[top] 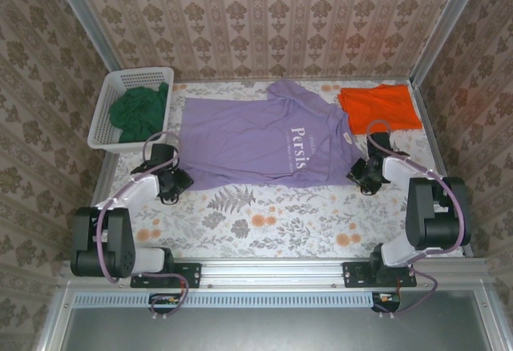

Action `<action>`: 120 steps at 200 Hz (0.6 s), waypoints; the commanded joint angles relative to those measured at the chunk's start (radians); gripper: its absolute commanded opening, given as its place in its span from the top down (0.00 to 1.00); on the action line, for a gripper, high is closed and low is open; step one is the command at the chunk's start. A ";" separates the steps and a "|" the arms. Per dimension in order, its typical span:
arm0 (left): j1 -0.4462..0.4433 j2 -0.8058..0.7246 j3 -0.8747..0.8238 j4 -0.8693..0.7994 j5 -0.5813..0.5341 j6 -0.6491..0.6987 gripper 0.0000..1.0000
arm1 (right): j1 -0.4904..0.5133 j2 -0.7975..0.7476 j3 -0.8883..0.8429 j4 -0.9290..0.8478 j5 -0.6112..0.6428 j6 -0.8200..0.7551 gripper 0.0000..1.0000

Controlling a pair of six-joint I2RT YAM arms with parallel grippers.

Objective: Fold and stack the t-shirts

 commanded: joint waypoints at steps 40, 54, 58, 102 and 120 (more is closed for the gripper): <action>0.005 0.104 0.004 0.055 -0.061 -0.002 0.81 | -0.003 0.008 0.013 0.006 0.027 -0.004 0.89; 0.006 0.112 0.008 0.050 -0.075 0.003 0.93 | -0.005 0.001 0.016 -0.005 0.039 -0.011 0.97; 0.006 0.111 0.008 0.049 -0.081 0.006 0.96 | -0.006 -0.001 0.018 -0.008 0.043 -0.013 0.98; 0.012 0.019 -0.011 -0.028 -0.197 0.037 1.00 | -0.057 -0.050 -0.003 -0.046 0.049 -0.027 1.00; 0.017 -0.025 -0.031 -0.061 -0.230 0.049 1.00 | -0.090 -0.088 -0.026 -0.058 0.032 -0.030 1.00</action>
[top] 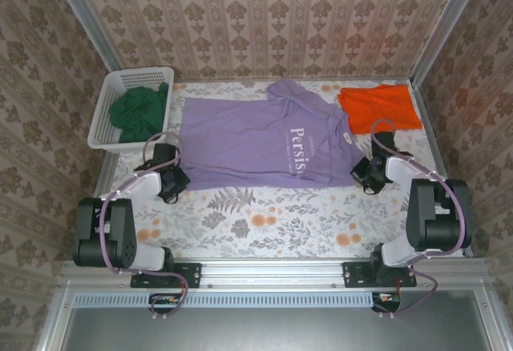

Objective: Fold and stack the t-shirts

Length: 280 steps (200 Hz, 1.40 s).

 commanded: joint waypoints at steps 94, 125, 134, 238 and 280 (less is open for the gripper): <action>0.032 -0.201 -0.104 -0.163 -0.151 0.008 0.98 | -0.085 -0.098 -0.123 -0.041 -0.036 -0.037 0.74; 0.052 -0.224 -0.085 -0.174 -0.144 0.013 0.73 | -0.086 -0.159 -0.129 -0.057 -0.001 -0.018 0.58; 0.050 -0.230 -0.061 -0.182 -0.141 0.022 0.63 | -0.086 -0.186 -0.129 -0.062 0.008 -0.012 0.57; -0.660 0.079 0.478 -0.069 -0.004 0.435 0.26 | -0.005 -0.263 -0.147 0.084 -0.267 0.014 0.66; -0.900 0.429 0.750 -0.078 0.129 0.669 0.26 | 0.074 -0.178 -0.150 0.174 -0.268 0.048 0.74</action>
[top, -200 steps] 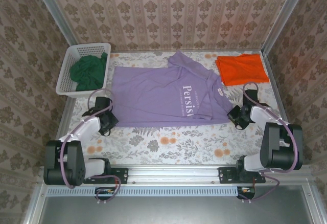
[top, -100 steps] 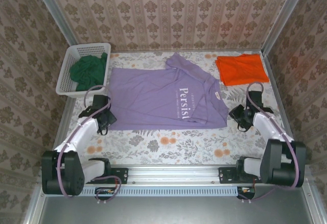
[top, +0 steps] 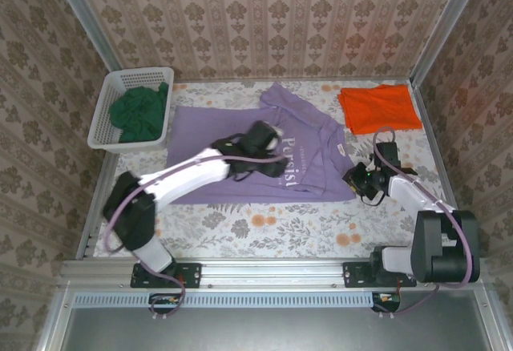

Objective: Fold and stack the t-shirts

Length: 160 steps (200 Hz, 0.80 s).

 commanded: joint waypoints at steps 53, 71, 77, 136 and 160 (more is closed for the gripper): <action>-0.155 0.356 0.348 -0.115 0.270 0.300 0.29 | 0.025 0.049 -0.029 0.140 -0.024 0.045 0.76; -0.171 0.422 0.420 -0.155 0.255 0.320 0.31 | 0.022 0.055 -0.037 0.147 -0.014 0.045 0.76; -0.175 0.440 0.443 -0.172 0.255 0.325 0.32 | 0.020 0.057 -0.040 0.150 -0.010 0.047 0.76; -0.201 0.563 0.589 -0.272 0.233 0.362 0.49 | 0.001 0.067 -0.063 0.184 -0.025 0.063 0.76; -0.201 0.570 0.587 -0.273 0.221 0.364 0.48 | -0.002 0.065 -0.064 0.184 -0.027 0.063 0.76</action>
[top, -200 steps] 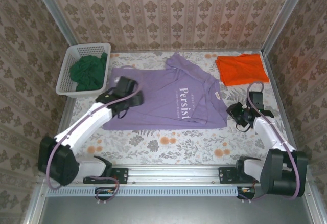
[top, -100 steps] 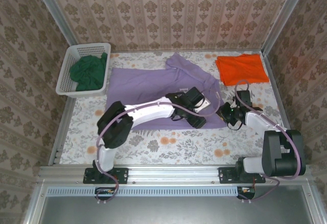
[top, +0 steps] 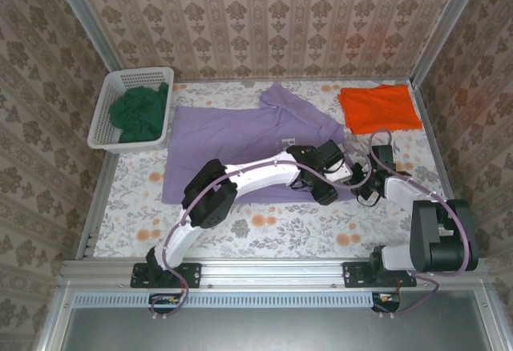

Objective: Fold and stack the t-shirts

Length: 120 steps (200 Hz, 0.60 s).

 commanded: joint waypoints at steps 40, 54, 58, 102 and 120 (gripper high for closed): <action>-0.003 0.025 0.024 -0.060 -0.029 0.044 0.54 | -0.011 0.005 -0.014 0.022 -0.010 0.019 0.76; -0.001 0.033 0.031 -0.065 -0.036 0.045 0.57 | -0.011 0.007 -0.014 0.022 -0.010 0.019 0.76; -0.002 0.035 0.034 -0.067 -0.037 0.044 0.58 | -0.012 0.007 -0.014 0.022 -0.010 0.019 0.76; -0.001 0.035 0.017 -0.062 -0.079 0.043 0.61 | -0.016 0.007 -0.016 0.021 -0.008 0.019 0.76; -0.002 0.024 -0.002 -0.045 -0.099 0.040 0.53 | -0.017 0.007 -0.016 0.021 -0.008 0.019 0.76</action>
